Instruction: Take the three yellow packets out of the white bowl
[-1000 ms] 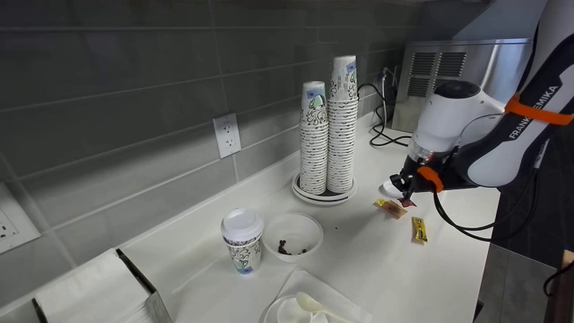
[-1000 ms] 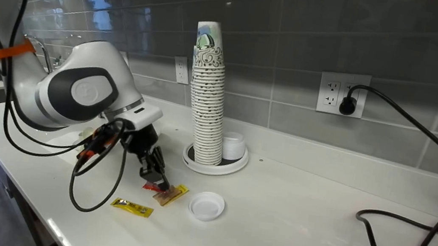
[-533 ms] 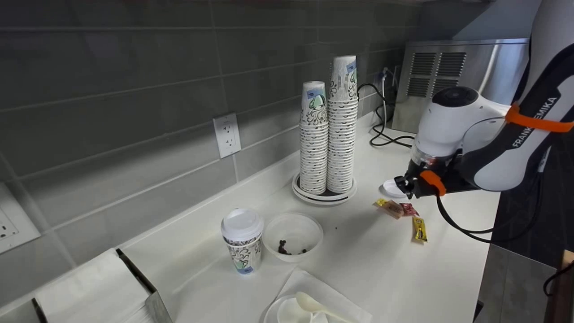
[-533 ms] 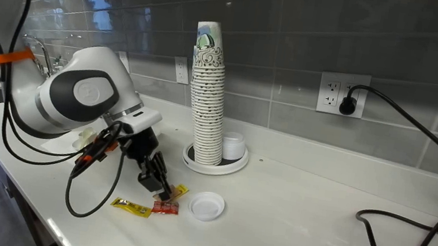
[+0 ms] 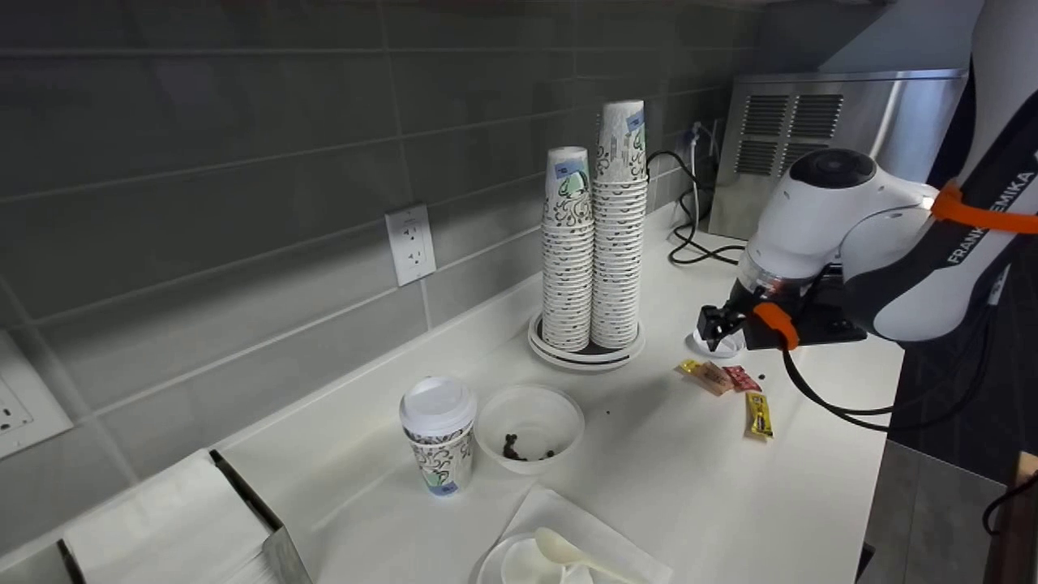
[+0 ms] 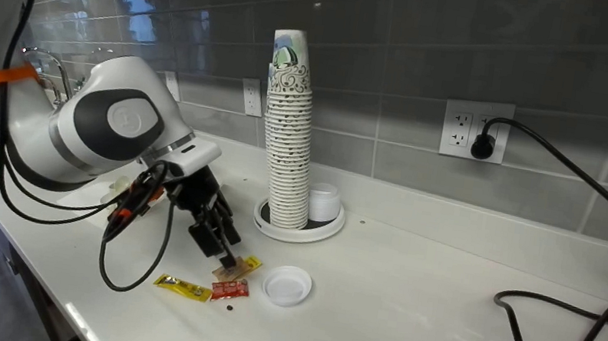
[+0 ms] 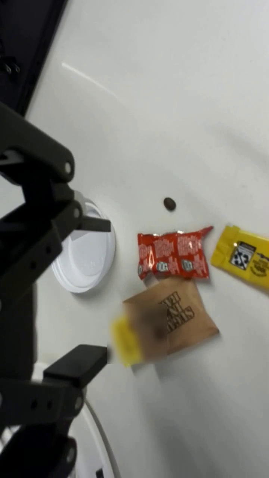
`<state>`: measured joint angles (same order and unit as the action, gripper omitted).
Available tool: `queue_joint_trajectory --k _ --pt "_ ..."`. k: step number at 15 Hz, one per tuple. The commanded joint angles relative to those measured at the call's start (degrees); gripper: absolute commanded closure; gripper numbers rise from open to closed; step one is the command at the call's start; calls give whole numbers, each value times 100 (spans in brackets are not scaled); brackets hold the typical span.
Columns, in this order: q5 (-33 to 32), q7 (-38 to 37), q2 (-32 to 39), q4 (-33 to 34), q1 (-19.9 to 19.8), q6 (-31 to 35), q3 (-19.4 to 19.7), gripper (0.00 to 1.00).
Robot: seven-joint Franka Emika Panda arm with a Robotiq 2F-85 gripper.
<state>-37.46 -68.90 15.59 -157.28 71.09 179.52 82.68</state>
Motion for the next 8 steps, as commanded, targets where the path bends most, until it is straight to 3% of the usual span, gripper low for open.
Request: queue_joint_trajectory --k 1,4,8 --pt "-673 -414 -948 1 373 -220 235 0" --pt "-984 -735 -1296 0 755 -550 287 0" --pt "-1355 -1215 -1653 -1 848 -703 361 0"
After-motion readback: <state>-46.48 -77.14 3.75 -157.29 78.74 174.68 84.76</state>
